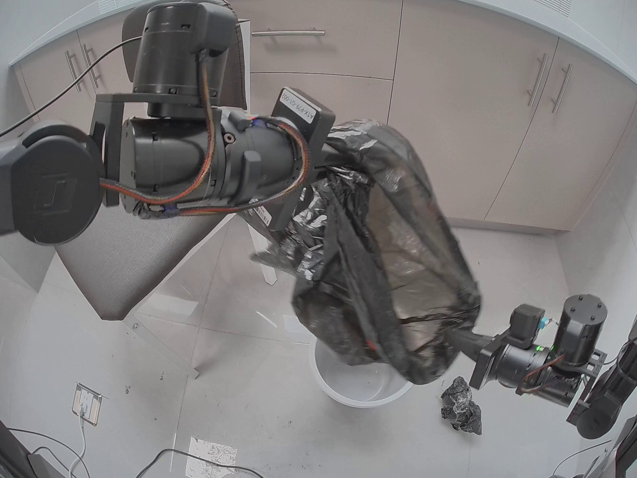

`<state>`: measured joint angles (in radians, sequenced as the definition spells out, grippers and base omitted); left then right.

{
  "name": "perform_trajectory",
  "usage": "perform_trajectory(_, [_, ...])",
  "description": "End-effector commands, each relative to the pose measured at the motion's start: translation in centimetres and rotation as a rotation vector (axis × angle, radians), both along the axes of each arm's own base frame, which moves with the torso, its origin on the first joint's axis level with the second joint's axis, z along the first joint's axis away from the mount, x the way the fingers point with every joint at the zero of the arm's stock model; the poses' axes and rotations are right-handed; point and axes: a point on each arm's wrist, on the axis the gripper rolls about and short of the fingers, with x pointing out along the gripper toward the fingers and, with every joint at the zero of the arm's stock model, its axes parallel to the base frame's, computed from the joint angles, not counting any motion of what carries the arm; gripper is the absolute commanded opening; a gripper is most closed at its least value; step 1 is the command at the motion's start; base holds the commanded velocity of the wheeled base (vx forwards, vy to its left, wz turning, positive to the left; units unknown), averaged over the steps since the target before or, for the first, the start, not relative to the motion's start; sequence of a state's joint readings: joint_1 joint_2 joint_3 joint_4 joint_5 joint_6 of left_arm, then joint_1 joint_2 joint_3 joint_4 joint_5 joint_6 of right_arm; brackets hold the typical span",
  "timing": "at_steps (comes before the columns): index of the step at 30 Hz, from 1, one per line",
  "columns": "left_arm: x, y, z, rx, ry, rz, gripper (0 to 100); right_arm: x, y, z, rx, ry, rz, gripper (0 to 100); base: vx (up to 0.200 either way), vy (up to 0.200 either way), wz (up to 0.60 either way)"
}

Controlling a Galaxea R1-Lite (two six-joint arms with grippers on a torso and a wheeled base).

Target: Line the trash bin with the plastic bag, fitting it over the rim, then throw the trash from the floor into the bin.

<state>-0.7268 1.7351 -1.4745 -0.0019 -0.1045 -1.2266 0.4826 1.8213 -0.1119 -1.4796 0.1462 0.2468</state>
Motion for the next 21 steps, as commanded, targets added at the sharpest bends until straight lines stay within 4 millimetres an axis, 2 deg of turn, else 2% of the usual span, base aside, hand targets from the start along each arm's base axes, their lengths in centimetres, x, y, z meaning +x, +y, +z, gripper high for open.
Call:
perform_trajectory(1, [0.9,-1.6,-0.7,0.016,0.008,-0.013,0,-1.6,1.8,-3.6,-0.150,0.090,0.089,0,0.000,0.000,0.00])
perform_trajectory(11, [1.2,-1.6,-1.1,0.011,0.034,-0.004,0,-2.2,2.4,-4.3,-0.209,0.075,0.077,0,0.000,0.000,0.00])
perform_trajectory(17, [1.3,-1.6,-1.1,0.011,0.034,-0.002,0,-3.0,3.0,-3.1,-0.179,0.026,0.110,0,0.000,0.000,0.00])
perform_trajectory(21, [1.6,-1.4,-1.3,0.014,0.038,0.009,0,-3.2,3.2,-3.3,-0.188,0.028,0.118,0,0.000,0.000,0.00])
